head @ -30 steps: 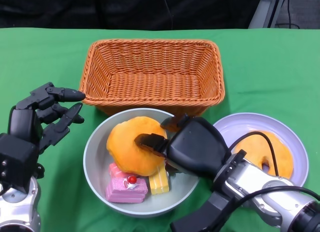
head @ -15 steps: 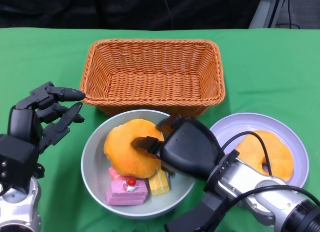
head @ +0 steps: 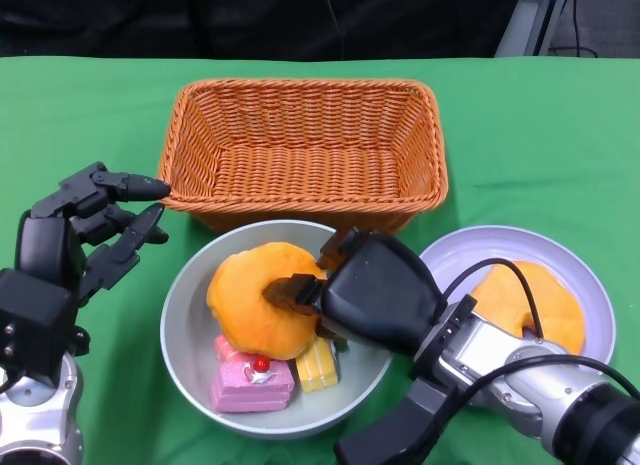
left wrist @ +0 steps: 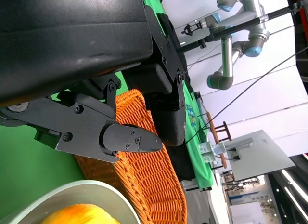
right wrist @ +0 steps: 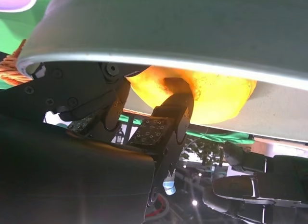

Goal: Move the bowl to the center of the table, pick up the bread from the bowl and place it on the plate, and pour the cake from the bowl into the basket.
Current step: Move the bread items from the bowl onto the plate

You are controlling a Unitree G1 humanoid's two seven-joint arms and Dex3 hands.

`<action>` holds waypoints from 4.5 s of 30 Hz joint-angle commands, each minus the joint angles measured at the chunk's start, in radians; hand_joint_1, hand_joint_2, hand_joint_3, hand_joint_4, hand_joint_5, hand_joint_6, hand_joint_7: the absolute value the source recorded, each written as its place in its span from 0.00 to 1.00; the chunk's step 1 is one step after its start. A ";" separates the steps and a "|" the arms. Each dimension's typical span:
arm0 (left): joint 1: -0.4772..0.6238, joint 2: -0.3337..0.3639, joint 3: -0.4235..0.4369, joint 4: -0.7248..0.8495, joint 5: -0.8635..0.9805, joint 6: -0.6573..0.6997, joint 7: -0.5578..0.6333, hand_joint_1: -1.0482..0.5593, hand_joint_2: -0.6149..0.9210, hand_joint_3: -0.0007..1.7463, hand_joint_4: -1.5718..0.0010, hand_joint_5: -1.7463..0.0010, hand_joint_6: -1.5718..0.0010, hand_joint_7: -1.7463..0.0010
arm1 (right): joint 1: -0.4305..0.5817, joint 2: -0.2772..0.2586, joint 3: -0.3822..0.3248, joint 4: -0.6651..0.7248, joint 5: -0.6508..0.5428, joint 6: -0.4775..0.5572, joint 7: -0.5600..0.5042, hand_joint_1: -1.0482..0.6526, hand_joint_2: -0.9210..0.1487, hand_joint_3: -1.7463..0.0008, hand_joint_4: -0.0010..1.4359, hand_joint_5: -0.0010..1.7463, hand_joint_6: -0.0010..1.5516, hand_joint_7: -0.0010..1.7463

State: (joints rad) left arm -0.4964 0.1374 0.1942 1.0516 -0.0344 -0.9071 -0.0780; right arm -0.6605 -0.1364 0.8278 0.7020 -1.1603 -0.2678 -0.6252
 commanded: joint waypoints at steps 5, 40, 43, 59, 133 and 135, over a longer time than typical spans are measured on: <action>0.005 0.006 0.004 -0.008 -0.012 -0.006 -0.002 0.50 1.00 0.16 0.46 0.30 0.47 0.51 | -0.048 0.021 0.030 0.126 0.004 -0.041 -0.100 0.46 0.10 1.00 0.67 0.54 0.71 0.01; 0.000 0.008 0.001 0.001 0.003 -0.021 0.017 0.50 1.00 0.17 0.46 0.29 0.47 0.50 | -0.127 0.057 0.068 0.295 0.024 -0.120 -0.242 0.41 0.05 1.00 0.64 0.56 0.74 0.01; 0.000 0.009 0.001 0.001 0.005 -0.024 0.019 0.50 1.00 0.17 0.46 0.29 0.47 0.50 | -0.132 0.057 0.064 0.300 0.033 -0.132 -0.236 0.40 0.04 1.00 0.62 0.61 0.74 0.01; 0.001 0.009 0.001 -0.001 0.004 -0.021 0.016 0.50 1.00 0.16 0.46 0.30 0.47 0.51 | -0.139 0.064 0.054 0.319 0.048 -0.145 -0.267 0.42 0.04 1.00 0.60 0.69 0.77 0.01; -0.003 0.008 0.015 0.012 -0.035 -0.005 -0.020 0.51 1.00 0.15 0.46 0.32 0.45 0.53 | 0.112 -0.174 -0.193 -0.313 0.185 -0.205 0.191 0.29 0.07 1.00 0.51 0.07 0.39 0.00; -0.004 0.008 0.016 0.013 -0.040 -0.003 -0.027 0.51 1.00 0.15 0.46 0.33 0.45 0.54 | 0.117 -0.162 -0.190 -0.330 0.171 -0.179 0.197 0.25 0.07 1.00 0.48 0.04 0.35 0.00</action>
State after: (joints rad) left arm -0.4980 0.1373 0.2005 1.0615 -0.0606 -0.9080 -0.0949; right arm -0.5543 -0.3003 0.6484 0.3923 -0.9843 -0.4608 -0.4357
